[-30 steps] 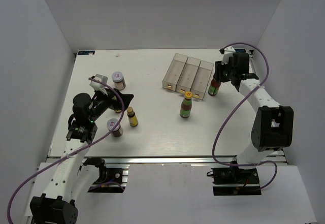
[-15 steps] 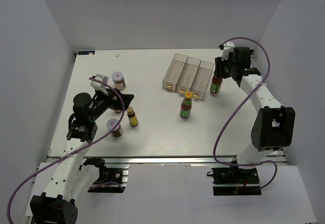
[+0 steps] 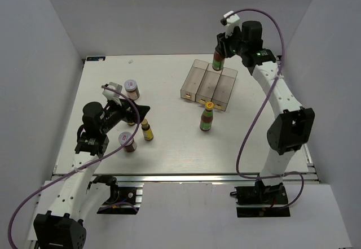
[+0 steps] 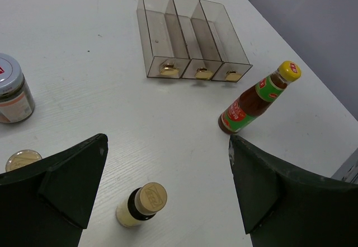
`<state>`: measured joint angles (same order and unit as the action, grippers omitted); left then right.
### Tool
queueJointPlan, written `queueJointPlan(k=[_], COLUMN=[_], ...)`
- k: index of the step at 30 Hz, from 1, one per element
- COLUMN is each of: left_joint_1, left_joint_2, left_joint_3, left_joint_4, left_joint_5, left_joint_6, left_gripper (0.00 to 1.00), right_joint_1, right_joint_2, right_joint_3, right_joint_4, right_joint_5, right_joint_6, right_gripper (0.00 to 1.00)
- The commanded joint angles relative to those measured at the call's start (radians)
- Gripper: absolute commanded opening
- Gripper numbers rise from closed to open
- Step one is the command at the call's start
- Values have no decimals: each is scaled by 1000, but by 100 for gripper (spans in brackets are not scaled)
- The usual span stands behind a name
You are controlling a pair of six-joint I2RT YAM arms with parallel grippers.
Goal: Organize the condiment bottles
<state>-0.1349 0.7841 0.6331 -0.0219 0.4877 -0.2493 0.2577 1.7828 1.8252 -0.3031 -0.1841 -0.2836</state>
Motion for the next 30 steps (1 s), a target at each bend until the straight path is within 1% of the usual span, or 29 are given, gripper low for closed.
queueJointPlan(k=[1,2,5,10,14,21,25,30], left_joint_1=[-2,-2,-2,0,-2,0,-2,-2], left_joint_2=[7,10,20,24,29,29,30,27], left_joint_3=[19,19,25,27,30,31,31,31], left_joint_4=[10,7,4,-3,-4,-3,-1,0], left_joint_5=[23,23,28,31,37,49,57,65], left_joint_6=[21,24,28,35,36,36,35,33], left_gripper=[98,98,98,98,98,98,98,98], right_joint_1=[9,12,25,54,68,77,84,86], right_joint_2=[68,111,190,254,316,334,380,402], right_joint_3=[120,178,267,289,333,270,296,289], right_joint_4=[119,119,134,225,229,323,312,318], right_joint_5=[-81,-107,-149,-173,-186,-206,-174,-156], right_joint_6=[24,26,46,47,49,72,69,57], right_gripper=[0,0,0,0,0,0,0,0])
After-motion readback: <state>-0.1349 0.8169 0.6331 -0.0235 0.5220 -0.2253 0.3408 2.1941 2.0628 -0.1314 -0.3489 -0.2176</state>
